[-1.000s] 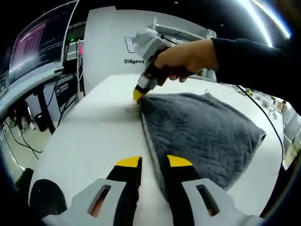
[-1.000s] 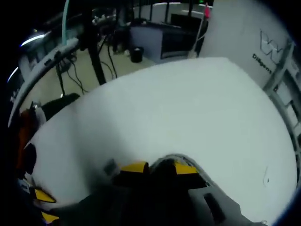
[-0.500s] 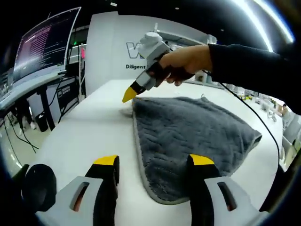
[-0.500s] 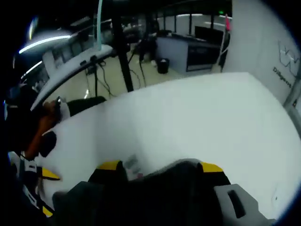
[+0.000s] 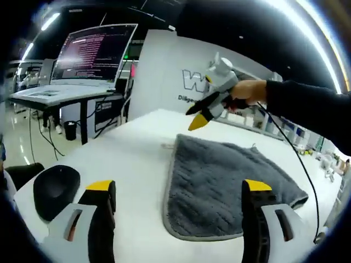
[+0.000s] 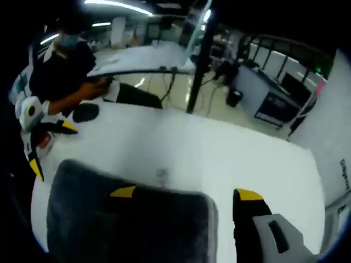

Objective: Open the folded towel by lifting each exposed corner and separating the folded layers until the towel lies flat within the target outline without major curled edges

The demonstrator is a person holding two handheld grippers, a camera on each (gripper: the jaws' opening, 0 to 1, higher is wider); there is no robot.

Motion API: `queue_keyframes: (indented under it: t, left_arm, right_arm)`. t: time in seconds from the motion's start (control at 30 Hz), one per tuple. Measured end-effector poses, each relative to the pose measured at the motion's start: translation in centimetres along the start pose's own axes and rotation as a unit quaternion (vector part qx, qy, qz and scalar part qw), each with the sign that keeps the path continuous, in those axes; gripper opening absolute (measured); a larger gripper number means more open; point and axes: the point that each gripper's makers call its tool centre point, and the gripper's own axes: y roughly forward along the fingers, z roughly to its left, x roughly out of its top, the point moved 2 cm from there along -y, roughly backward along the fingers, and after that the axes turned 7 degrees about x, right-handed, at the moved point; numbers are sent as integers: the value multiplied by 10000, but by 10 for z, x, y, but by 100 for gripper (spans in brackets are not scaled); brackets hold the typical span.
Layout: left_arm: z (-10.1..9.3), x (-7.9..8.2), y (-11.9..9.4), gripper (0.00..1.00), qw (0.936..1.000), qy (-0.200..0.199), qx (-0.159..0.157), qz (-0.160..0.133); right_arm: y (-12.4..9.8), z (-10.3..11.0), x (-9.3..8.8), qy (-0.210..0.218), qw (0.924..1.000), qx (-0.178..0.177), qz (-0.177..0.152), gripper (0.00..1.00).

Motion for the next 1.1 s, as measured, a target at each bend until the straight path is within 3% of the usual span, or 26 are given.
queue_keyframes:
  t: [0.1,0.2,0.4,0.57,0.63,0.73,0.8,0.97,1.03,1.1]
  left_arm:
    - [-10,4,-5,99,9999,110,-7,-47]
    - [-14,8,-6,99,9999,141,-49,-72]
    - [-14,5,-8,99,9999,-122,67,-74]
    - [-22,11,-19,99,9999,-106,-23,8]
    - [-33,9,-26,98,9995,40,-230,233]
    - [-42,10,-35,96,9984,-281,-363,340]
    - [-49,12,-41,97,9957,-541,-530,531]
    - [-51,22,-43,98,9934,-615,-688,685]
    - [-45,29,-42,98,9926,-785,-675,631]
    - [-36,27,-38,97,9942,-643,-531,679]
  right_arm:
    - [-6,6,-4,-356,9989,106,294,67]
    - [-11,14,0,-591,9974,238,345,68]
    - [-31,11,4,-1013,9920,354,672,67]
    - [-75,8,10,-1435,9817,422,1177,67]
    - [-93,8,13,-1572,9773,487,1331,65]
    - [-109,16,11,-1693,9744,520,1383,65]
    - [-117,15,14,-1799,9711,575,1460,65]
    - [-126,27,16,-2112,9613,702,1626,64]
    - [-127,25,19,-2202,9581,762,1668,63]
    - [-126,22,22,-2389,9519,791,1747,64]
